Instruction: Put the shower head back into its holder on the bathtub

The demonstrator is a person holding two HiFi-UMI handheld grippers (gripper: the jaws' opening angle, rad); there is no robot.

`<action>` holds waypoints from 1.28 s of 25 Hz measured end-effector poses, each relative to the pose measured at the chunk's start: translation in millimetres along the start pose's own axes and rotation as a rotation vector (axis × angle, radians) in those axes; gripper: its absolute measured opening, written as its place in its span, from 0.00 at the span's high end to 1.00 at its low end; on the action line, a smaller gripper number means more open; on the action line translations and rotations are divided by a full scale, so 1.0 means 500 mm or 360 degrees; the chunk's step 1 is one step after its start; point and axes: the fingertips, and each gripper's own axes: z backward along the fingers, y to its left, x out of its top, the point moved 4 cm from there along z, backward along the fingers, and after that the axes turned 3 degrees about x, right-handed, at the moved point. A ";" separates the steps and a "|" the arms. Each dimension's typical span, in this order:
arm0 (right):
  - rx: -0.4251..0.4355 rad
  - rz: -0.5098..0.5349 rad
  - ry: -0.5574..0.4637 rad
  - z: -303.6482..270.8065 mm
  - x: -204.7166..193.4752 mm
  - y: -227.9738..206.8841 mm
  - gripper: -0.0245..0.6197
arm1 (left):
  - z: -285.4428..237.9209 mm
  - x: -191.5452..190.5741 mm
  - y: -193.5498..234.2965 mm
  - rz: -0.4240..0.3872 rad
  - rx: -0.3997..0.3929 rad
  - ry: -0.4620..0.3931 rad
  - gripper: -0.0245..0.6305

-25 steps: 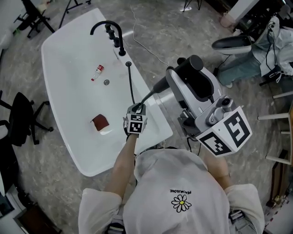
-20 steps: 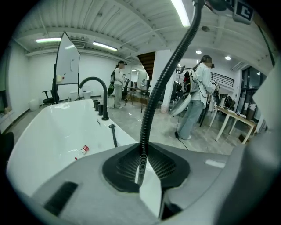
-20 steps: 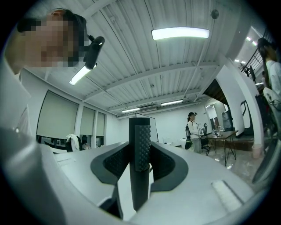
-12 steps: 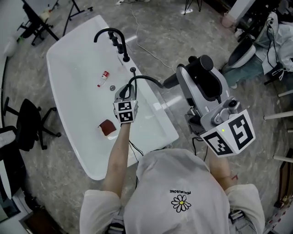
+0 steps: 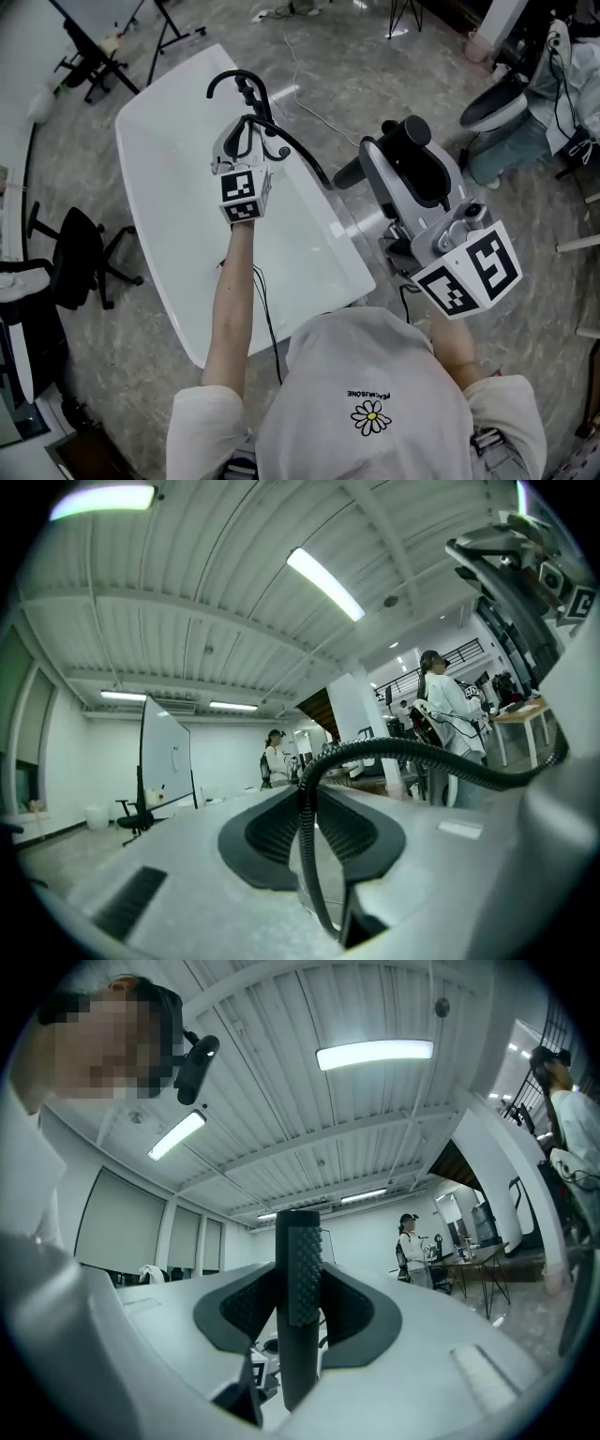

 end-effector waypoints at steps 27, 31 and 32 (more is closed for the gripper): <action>0.0022 0.0079 0.0094 -0.207 -0.068 -0.130 0.75 | -0.182 -0.286 -0.073 0.0118 -0.0326 0.0452 0.82; 0.0164 0.0042 0.0136 -0.291 -0.085 -0.170 0.75 | -0.180 -0.332 -0.093 0.0201 -0.0255 0.0530 0.82; 0.0185 0.0040 0.0151 -0.307 -0.096 -0.180 0.75 | -0.178 -0.339 -0.099 0.0235 -0.0242 0.0531 0.82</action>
